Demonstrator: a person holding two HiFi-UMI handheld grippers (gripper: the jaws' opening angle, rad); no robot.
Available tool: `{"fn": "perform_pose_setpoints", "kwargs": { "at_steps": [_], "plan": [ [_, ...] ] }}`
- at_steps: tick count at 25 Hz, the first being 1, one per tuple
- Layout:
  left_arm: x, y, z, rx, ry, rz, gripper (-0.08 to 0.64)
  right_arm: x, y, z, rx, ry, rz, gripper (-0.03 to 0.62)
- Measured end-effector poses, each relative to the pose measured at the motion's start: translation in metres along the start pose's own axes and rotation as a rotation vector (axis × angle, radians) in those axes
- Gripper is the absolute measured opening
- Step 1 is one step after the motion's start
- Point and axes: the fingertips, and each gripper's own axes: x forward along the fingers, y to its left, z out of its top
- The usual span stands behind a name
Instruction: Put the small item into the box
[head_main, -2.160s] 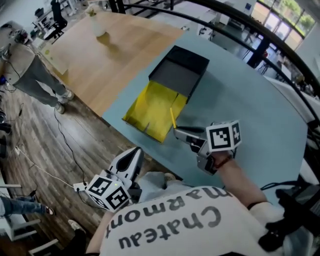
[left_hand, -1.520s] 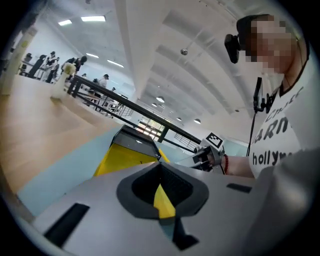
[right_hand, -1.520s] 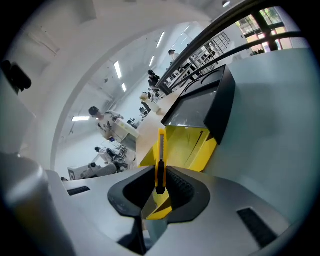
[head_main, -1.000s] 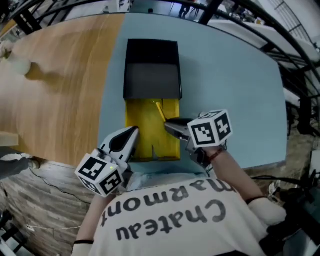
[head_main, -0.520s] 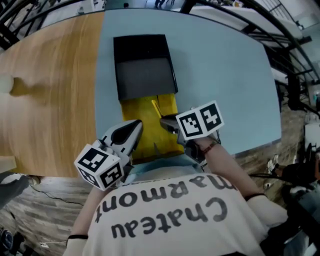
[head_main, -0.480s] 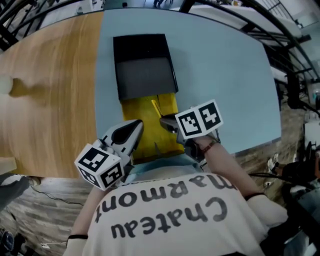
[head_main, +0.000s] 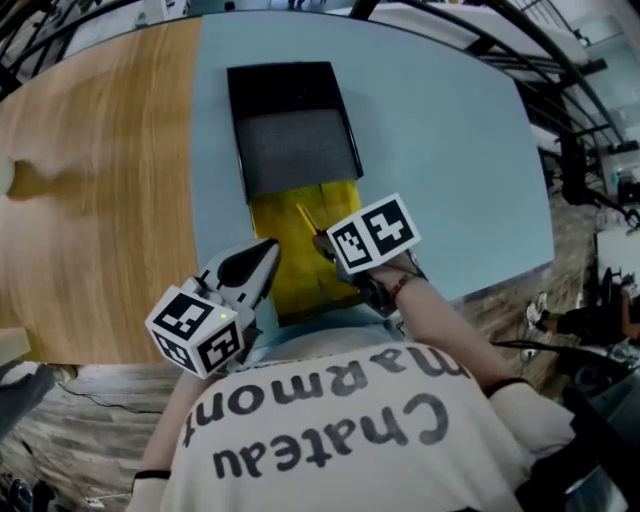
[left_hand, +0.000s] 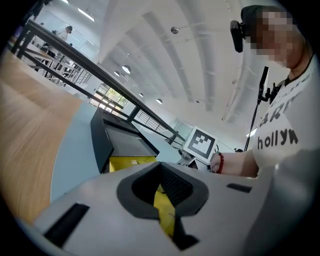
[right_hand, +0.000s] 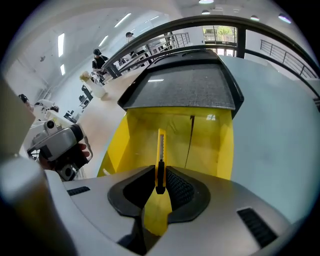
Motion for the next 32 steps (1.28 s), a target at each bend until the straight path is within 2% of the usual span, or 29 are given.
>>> {"fn": "perform_pose_setpoints", "kwargs": {
  "at_steps": [13,22,32],
  "plan": [
    [-0.007,0.006,0.0,-0.015,-0.001,-0.004,0.002,0.011,-0.001,-0.007,0.016,0.038,-0.036,0.086],
    [-0.016,0.005,0.001,-0.01,-0.015,0.002,0.002,0.011,-0.001,-0.006,0.041,0.025,-0.037,0.086],
    [-0.02,-0.005,-0.005,-0.016,-0.041,0.003,0.002,0.014,-0.001,-0.007,-0.031,0.072,-0.06,0.086]
  ]
}}
